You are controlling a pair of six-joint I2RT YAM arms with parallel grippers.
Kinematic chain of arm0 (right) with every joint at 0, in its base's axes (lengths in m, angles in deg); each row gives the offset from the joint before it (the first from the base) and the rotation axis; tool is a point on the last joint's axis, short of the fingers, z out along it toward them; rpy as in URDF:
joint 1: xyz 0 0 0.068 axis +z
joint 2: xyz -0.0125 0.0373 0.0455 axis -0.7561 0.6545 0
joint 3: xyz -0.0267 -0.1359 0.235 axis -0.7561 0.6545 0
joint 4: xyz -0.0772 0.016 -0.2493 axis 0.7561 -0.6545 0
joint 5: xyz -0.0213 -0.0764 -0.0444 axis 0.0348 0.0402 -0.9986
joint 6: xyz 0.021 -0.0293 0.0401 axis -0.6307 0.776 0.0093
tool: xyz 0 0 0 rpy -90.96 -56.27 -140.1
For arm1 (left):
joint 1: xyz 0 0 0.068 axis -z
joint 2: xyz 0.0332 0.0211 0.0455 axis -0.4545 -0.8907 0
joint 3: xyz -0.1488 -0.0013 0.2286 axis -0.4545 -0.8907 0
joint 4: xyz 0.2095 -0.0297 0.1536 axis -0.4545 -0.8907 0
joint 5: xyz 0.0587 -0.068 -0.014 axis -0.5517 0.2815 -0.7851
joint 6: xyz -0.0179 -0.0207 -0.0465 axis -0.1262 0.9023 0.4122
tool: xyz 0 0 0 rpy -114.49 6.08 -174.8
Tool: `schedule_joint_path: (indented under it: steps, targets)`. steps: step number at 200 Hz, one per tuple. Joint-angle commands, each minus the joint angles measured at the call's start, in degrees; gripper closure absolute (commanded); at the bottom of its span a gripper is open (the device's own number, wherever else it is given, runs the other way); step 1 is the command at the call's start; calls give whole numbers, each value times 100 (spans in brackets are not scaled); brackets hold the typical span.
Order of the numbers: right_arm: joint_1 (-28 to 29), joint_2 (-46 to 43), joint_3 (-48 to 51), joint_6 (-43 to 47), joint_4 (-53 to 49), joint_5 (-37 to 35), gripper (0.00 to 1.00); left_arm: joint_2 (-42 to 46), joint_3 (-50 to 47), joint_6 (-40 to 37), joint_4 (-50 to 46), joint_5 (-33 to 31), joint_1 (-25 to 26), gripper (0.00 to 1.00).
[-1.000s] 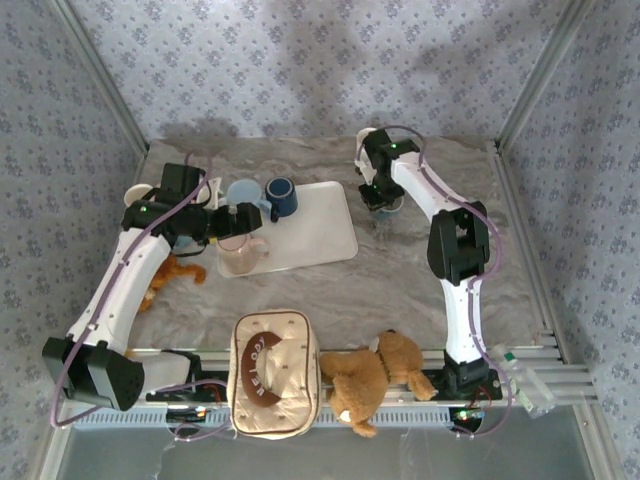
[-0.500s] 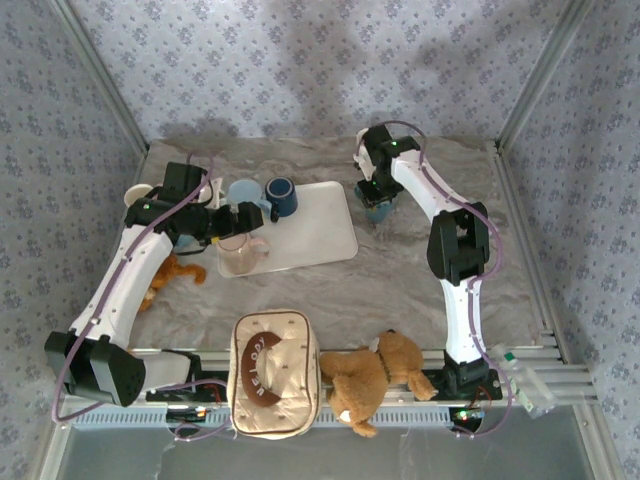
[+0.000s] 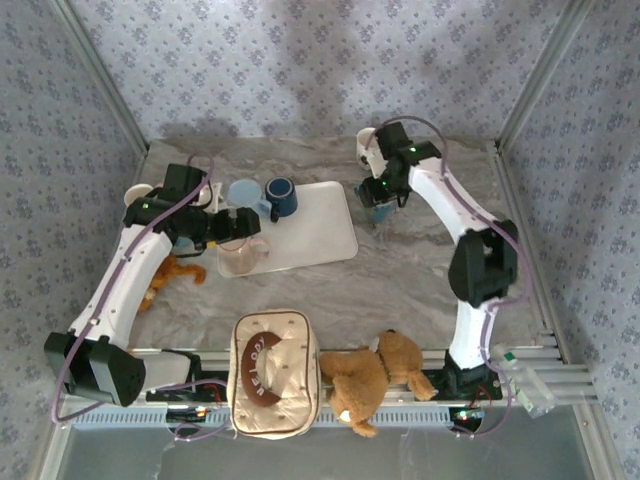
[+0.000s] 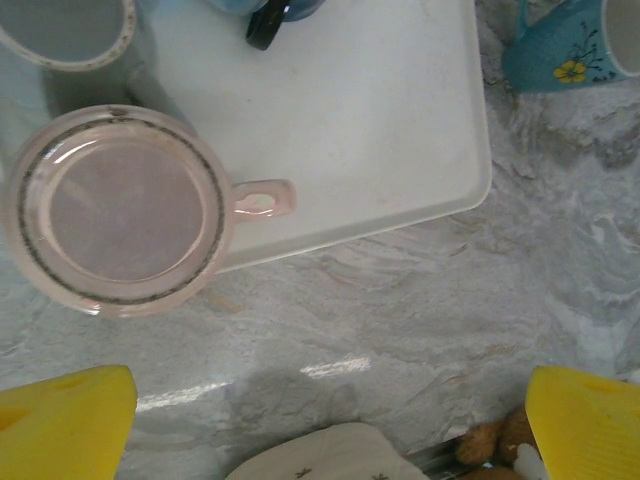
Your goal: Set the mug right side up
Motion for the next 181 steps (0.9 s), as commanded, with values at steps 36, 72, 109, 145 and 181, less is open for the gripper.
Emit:
schedule_joint_path:
  steps: [36,72,109,145,181]
  targets:
    - [-396,-2331,1874,-839,1827,1471,34,244,392,-617,-834,-1292,204,1]
    - [-667,-3329,2752,-1626,2318,1993,29,140,370,-516,-1020,-1881,352,1]
    - [-811,-4025,3392,-2185,2325,2258,19,49,134,-366,-519,-1762,399,0]
    - [-896,-4499,3815,-2508,2336,2423,17,-334,114,-337,-234,-1743,399,1]
    - [-935,-4609,3980,-2649,2438,2503,16,-670,54,-345,-99,-1925,399,0]
